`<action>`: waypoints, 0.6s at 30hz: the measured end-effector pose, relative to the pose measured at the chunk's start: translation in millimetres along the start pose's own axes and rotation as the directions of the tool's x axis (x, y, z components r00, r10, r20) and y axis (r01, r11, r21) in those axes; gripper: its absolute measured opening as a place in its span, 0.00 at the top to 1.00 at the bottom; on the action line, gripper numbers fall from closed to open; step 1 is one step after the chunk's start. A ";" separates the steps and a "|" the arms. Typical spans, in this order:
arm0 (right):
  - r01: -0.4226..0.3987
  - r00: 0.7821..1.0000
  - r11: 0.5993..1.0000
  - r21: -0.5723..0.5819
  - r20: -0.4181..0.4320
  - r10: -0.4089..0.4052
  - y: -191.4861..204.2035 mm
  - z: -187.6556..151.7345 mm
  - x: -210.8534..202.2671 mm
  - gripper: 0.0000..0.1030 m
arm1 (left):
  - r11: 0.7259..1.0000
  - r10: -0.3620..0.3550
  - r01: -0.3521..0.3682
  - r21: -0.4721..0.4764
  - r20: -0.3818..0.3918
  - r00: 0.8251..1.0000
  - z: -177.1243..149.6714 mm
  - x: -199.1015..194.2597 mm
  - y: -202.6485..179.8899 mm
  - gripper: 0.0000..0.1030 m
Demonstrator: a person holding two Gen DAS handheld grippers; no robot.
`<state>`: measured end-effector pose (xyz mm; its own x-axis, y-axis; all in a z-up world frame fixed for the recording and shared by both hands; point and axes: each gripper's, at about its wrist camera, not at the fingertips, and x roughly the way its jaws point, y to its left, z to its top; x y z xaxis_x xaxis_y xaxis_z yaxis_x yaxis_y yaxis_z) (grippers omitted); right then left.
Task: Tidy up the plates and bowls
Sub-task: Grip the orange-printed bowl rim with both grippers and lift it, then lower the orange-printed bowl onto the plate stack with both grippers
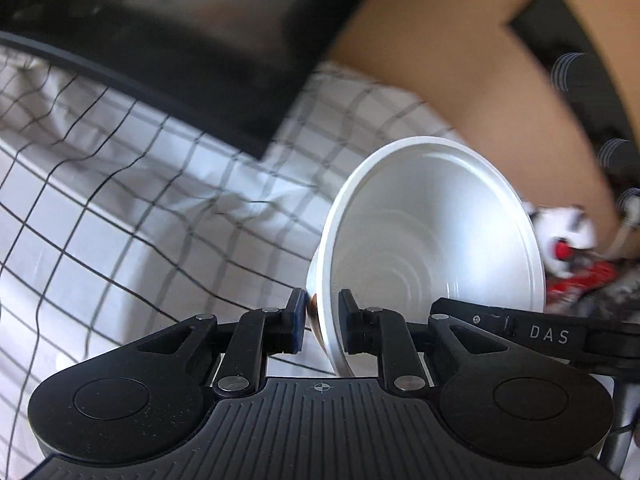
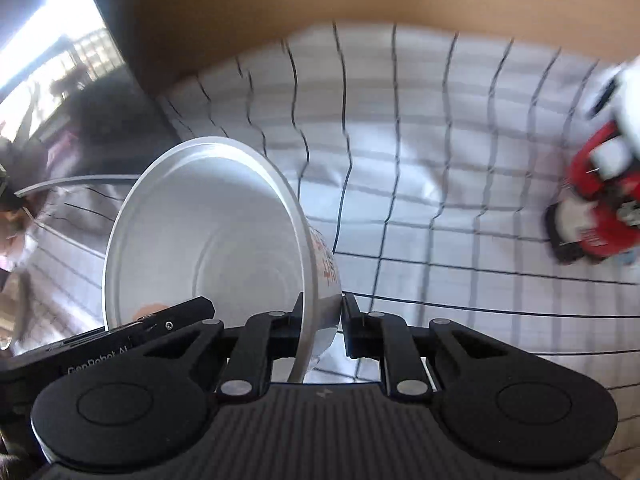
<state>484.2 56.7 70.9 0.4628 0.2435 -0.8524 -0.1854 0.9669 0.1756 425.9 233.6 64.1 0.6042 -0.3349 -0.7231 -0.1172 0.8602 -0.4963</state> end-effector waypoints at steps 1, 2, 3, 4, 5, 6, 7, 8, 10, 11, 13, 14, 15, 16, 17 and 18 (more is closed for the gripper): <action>-0.001 1.000 1.000 -0.006 0.013 0.001 -3.0 -4.8 -14.7 0.85 | 1.000 -0.011 0.011 0.013 0.001 1.000 -3.1 -7.9 -9.0 0.81; -0.001 1.000 1.000 -0.012 0.025 0.002 -6.7 -10.1 -28.8 0.85 | 0.999 -0.021 0.021 0.029 0.002 1.000 -7.4 -14.8 -19.7 0.81; -0.003 0.999 1.000 -0.017 0.037 0.004 -13.3 -17.1 -42.4 0.85 | 0.998 -0.029 0.029 0.047 -0.001 1.000 -13.5 -20.9 -30.7 0.81; -0.003 0.999 1.000 -0.019 0.046 0.004 -17.2 -25.5 -52.0 0.84 | 0.997 -0.039 0.040 0.066 -0.009 0.999 -20.4 -26.0 -42.2 0.81; -0.002 0.999 1.000 -0.019 0.054 0.003 -25.7 -34.9 -64.0 0.85 | 0.995 -0.051 0.052 0.080 -0.019 0.999 -27.6 -30.3 -52.8 0.81; -0.002 0.998 1.000 -0.017 0.061 0.003 -33.8 -43.9 -74.0 0.85 | 0.994 -0.062 0.064 0.090 -0.028 0.998 -32.6 -34.0 -62.8 0.81; -0.003 0.998 1.000 -0.010 0.066 0.004 -43.3 -54.3 -83.8 0.85 | 0.992 -0.072 0.076 0.103 -0.041 0.997 -39.3 -36.7 -74.3 0.81; -0.009 0.998 1.000 0.006 0.066 0.009 -56.0 -66.4 -94.2 0.85 | 0.989 -0.080 0.086 0.120 -0.056 0.995 -46.4 -38.6 -86.5 0.81; -0.022 0.998 0.999 0.041 0.061 0.020 -82.6 -83.4 -114.3 0.85 | 0.981 -0.088 0.100 0.167 -0.079 0.993 -59.3 -39.1 -113.5 0.81; -0.026 0.998 0.998 0.057 0.067 0.022 -95.5 -94.4 -124.6 0.85 | 0.975 -0.096 0.112 0.190 -0.092 0.991 -66.9 -39.3 -127.5 0.81; -0.009 0.996 0.997 0.079 0.094 0.002 -122.3 -118.8 -147.2 0.85 | 0.963 -0.109 0.136 0.232 -0.126 0.986 -81.5 -35.4 -159.5 0.81; 0.005 0.994 0.996 0.086 0.108 -0.014 -134.1 -129.5 -157.3 0.85 | 0.956 -0.114 0.148 0.255 -0.143 0.983 -89.3 -33.3 -175.2 0.81; 0.023 0.992 0.995 0.096 0.122 -0.034 -147.8 -138.6 -166.5 0.85 | 0.946 -0.119 0.161 0.281 -0.162 0.980 -97.3 -29.4 -192.3 0.81; 0.040 0.989 0.993 0.110 0.136 -0.055 -160.8 -146.9 -174.8 0.84 | 0.934 -0.125 0.178 0.310 -0.183 0.975 -105.6 -25.5 -209.6 0.81; 0.058 0.986 0.990 0.125 0.149 -0.077 -173.9 -155.9 -184.3 0.84 | 0.921 -0.130 0.195 0.338 -0.205 0.970 -113.2 -20.4 -227.1 0.81; 0.076 0.982 0.986 0.147 0.161 -0.100 -187.9 -164.5 -192.1 0.84 | 0.908 -0.135 0.211 0.363 -0.224 0.965 -120.0 -15.1 -241.6 0.81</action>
<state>287.5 -184.3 120.6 0.6121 0.1550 -0.7754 -0.0202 0.9834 0.1806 350.4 -15.4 137.3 0.4226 -0.5258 -0.7382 0.3072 0.8494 -0.4291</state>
